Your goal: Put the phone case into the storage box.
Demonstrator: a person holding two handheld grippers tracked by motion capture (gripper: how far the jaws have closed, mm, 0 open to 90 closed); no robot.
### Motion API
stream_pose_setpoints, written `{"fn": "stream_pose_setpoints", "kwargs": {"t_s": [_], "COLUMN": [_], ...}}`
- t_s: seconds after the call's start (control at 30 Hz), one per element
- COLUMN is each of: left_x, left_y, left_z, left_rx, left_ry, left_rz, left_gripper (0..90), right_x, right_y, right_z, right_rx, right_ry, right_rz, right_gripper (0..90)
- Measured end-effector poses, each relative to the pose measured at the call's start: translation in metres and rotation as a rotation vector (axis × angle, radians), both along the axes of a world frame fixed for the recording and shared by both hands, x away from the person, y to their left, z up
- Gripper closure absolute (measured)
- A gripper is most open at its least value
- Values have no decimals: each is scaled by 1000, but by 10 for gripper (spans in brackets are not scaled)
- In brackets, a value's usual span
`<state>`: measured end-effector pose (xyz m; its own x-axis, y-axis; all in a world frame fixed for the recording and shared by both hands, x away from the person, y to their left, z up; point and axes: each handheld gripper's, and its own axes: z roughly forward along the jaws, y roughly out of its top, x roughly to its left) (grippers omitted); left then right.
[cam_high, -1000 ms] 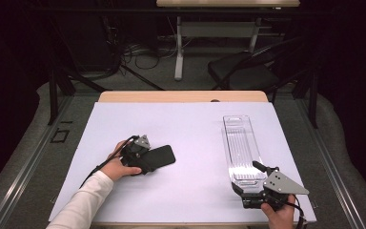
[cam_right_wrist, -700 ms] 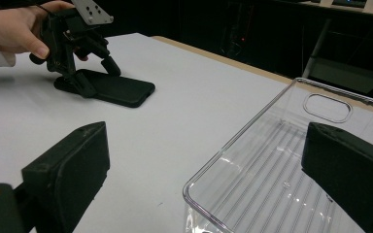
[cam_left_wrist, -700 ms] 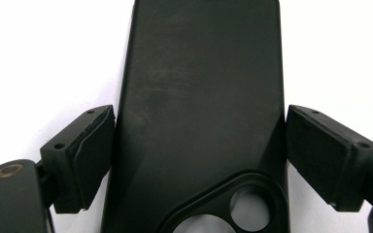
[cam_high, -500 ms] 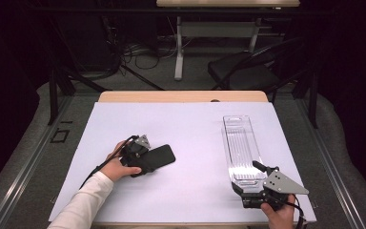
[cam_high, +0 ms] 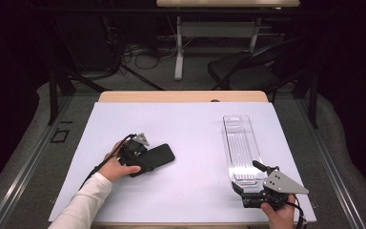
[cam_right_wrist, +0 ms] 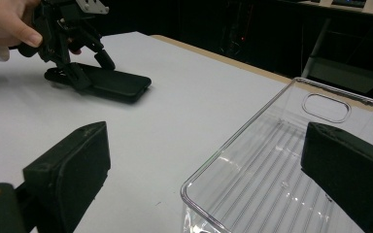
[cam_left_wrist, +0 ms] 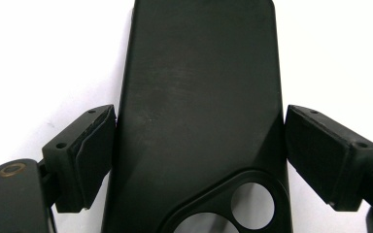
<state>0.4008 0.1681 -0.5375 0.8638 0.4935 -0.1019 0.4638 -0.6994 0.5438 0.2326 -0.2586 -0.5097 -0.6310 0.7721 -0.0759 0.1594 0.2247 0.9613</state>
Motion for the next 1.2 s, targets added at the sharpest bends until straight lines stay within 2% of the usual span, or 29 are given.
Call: {"fn": "stream_pose_setpoints", "kwargs": {"t_s": [0.23, 0.47, 0.63, 0.7, 0.87, 1.2], "left_x": [-3, -8, -11, -13, -16, -18], "left_y": [0, -6, -14, -17, -27, -41], "left_z": [11, 28, 40, 45, 59, 80], "left_rx": [-21, -39, -31, -31, -48, -83], "left_ry": [-7, -13, -15, -25, -31, -29], "left_rz": [17, 17, 2, -5, -14, -23], "left_gripper": [140, 140, 140, 140, 140, 140], "right_x": [1, 3, 6, 7, 10, 23], "right_y": [0, -1, -2, -2, 0, 8], "right_z": [0, 2, 5, 8, 16, 27], "right_rx": [-8, -5, -20, -40, -79, -82], "right_ry": [4, 12, 35, 39, 30, 60], "right_rz": [1, 4, 6, 12, 27, 58], "right_gripper": [35, 39, 65, 66, 66, 64]}}
